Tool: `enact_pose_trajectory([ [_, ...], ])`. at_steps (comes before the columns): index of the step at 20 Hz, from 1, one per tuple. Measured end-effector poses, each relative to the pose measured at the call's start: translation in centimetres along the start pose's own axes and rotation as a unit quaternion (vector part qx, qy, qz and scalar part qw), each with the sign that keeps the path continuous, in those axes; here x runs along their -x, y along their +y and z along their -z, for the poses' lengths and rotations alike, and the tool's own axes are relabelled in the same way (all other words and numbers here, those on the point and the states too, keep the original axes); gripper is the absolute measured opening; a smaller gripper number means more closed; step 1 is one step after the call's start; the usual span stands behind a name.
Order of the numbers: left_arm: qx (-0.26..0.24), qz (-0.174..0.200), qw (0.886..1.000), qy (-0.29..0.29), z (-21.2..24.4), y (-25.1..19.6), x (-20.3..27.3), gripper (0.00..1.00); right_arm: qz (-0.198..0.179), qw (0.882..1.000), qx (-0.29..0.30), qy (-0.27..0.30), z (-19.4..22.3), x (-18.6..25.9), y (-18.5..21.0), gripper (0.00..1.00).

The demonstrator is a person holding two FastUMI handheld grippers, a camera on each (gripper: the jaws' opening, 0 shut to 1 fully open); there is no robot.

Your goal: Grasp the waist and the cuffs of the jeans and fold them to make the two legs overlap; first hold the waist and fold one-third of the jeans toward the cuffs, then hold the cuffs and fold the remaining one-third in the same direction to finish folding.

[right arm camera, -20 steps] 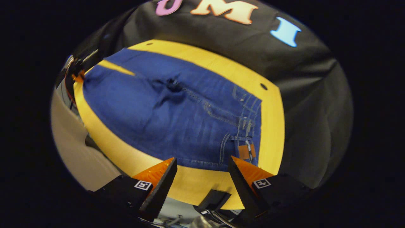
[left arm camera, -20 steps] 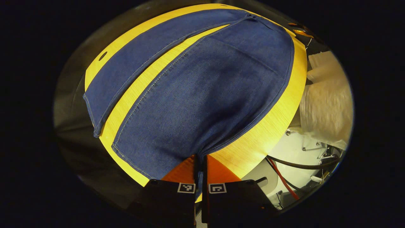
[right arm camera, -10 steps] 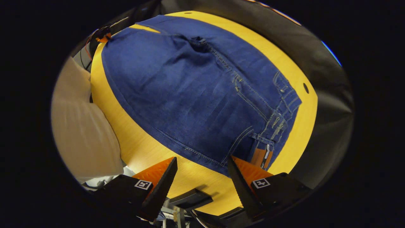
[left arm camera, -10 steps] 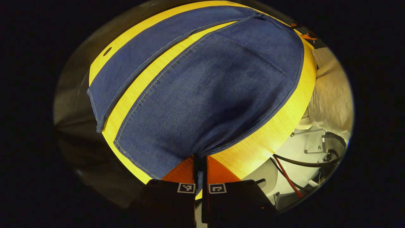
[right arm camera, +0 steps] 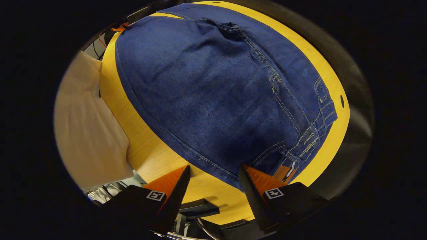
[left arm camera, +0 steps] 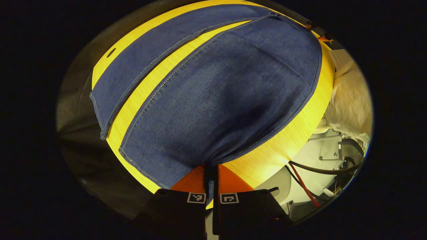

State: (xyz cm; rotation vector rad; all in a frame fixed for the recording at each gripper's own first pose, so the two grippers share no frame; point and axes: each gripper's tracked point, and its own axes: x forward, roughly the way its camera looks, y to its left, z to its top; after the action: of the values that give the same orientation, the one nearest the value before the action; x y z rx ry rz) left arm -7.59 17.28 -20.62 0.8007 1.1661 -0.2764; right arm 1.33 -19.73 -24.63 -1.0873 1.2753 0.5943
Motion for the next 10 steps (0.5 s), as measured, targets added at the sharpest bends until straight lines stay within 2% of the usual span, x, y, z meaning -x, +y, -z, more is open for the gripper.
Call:
enact_pose_trajectory([
  [1, -0.001, 0.001, 1.0, 0.0, -0.04, 0.0, 0.01, 0.01, 0.002, 1.0, -0.003, 0.001, 0.03, -0.06, -0.16, 0.91],
  [3, 0.0, 0.003, 1.0, 0.001, -0.03, 0.0, 0.05, 0.01, 0.004, 1.0, -0.011, -0.003, -0.05, -0.09, -0.42, 0.82],
  [6, 0.001, 0.004, 1.0, 0.0, -0.13, -0.02, 0.15, 0.01, 0.008, 1.0, -0.024, -0.006, 0.04, -0.14, -0.79, 0.77],
  [7, 0.002, 0.003, 1.0, -0.001, -0.11, 0.0, 0.08, 0.01, 0.001, 0.999, -0.032, -0.002, 0.07, -0.08, -0.48, 0.69],
  [10, 0.004, 0.003, 1.0, -0.003, -0.13, 0.02, 0.0, 0.01, 0.003, 0.998, -0.058, -0.011, -0.02, -0.14, -0.91, 0.62],
])
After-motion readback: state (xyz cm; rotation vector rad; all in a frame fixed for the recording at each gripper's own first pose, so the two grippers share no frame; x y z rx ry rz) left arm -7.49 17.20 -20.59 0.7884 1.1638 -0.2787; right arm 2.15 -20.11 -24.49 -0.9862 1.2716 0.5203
